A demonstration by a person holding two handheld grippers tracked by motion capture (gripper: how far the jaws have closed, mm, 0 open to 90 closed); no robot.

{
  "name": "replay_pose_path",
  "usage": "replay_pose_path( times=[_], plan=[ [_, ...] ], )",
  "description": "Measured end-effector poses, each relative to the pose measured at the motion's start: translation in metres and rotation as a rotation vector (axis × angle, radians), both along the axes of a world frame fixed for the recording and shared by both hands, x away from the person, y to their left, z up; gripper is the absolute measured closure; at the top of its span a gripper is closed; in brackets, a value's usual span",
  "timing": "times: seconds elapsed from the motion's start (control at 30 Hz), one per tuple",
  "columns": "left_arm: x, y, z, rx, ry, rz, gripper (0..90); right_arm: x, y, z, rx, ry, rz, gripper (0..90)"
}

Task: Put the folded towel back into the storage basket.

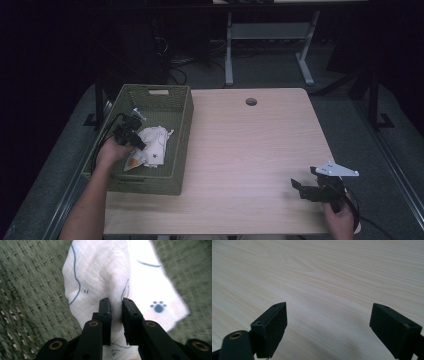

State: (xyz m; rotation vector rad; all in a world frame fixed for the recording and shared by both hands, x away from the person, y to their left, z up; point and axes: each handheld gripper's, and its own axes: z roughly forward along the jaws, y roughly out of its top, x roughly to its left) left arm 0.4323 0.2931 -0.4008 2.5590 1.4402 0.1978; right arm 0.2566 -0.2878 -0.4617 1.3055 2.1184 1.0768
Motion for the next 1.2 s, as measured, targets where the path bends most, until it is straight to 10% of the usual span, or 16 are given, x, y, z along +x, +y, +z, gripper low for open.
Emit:
replay_pose_path(
  times=[0.23, 0.57, 1.0, 1.2],
  plan=[
    [0.007, -0.001, -0.011, 0.054, 0.026, 0.013, 72.0, 0.002, -0.001, -0.001, 0.001, 0.002, -0.002, 14.0],
    [-0.008, -0.011, 0.026, -0.091, -0.055, -0.056, 68.2, 0.001, 0.002, -0.002, -0.008, 0.003, 0.006, 14.0],
    [-0.006, -0.046, -0.010, -0.098, 0.152, -0.141, 57.2, -0.002, 0.003, 0.001, 0.000, -0.010, 0.016, 13.9],
    [-0.003, -0.052, -0.022, -0.027, 0.182, -0.134, 57.7, -0.002, 0.001, 0.001, 0.003, -0.005, 0.017, 13.9]
  ],
)
